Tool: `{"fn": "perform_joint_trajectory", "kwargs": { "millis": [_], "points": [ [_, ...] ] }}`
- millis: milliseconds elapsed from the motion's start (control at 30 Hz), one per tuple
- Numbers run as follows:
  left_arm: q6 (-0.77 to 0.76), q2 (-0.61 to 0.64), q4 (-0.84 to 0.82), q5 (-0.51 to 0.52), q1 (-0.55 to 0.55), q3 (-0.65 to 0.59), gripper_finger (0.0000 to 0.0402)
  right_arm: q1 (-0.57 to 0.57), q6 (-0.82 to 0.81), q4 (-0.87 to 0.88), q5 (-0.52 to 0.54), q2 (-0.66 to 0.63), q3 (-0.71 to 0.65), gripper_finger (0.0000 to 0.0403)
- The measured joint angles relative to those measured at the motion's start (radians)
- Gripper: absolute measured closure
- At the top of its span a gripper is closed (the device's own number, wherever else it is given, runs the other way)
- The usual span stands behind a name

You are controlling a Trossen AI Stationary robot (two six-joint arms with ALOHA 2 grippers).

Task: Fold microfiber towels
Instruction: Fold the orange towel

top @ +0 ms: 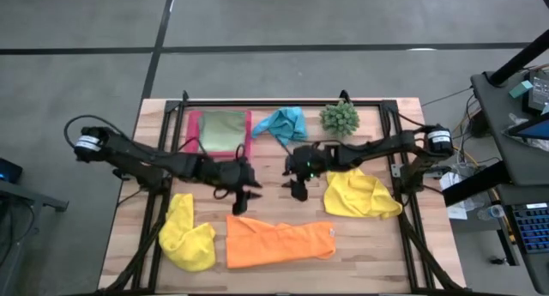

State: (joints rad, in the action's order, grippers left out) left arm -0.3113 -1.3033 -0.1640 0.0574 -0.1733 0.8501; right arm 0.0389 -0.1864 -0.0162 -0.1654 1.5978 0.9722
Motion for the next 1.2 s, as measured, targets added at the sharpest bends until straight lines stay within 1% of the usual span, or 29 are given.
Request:
{"fn": "perform_joint_trajectory", "kwargs": {
  "millis": [133, 433, 667, 767, 833, 1033, 1133, 1200],
  "points": [
    [-0.158, -0.001, -0.002, 0.0, -0.088, 0.0, 0.0268, -0.101, -0.031, 0.033, 0.0, -0.002, 0.0, 0.02],
    [-0.426, -0.002, -0.004, 0.002, -0.236, -0.01, 0.0268, -0.28, -0.084, 0.057, 0.017, -0.002, 0.0, 0.02],
    [-0.591, -0.015, -0.003, 0.002, -0.335, -0.04, 0.0268, -0.386, -0.084, 0.051, 0.206, 0.018, 0.0, 0.02],
    [-0.587, -0.029, -0.002, 0.003, -0.363, -0.06, 0.0268, -0.408, -0.056, 0.033, 0.228, 0.023, 0.0, 0.02],
    [-0.533, -0.044, -0.005, 0.015, -0.374, -0.074, 0.0268, -0.412, -0.031, 0.012, 0.23, 0.028, 0.0, 0.02],
    [-0.339, -0.116, -0.004, 0.126, -0.372, -0.099, 0.0268, -0.408, 0.014, 0.005, 0.246, 0.04, 0.0, 0.02],
    [-0.291, -0.155, -0.002, 0.204, -0.372, -0.117, 0.0268, -0.408, 0.014, 0.028, 0.246, 0.04, 0.0, 0.02],
    [-0.277, -0.186, -0.003, 0.214, -0.371, -0.125, 0.0268, -0.408, 0.014, 0.035, 0.247, 0.04, 0.0, 0.02]
  ]
}}
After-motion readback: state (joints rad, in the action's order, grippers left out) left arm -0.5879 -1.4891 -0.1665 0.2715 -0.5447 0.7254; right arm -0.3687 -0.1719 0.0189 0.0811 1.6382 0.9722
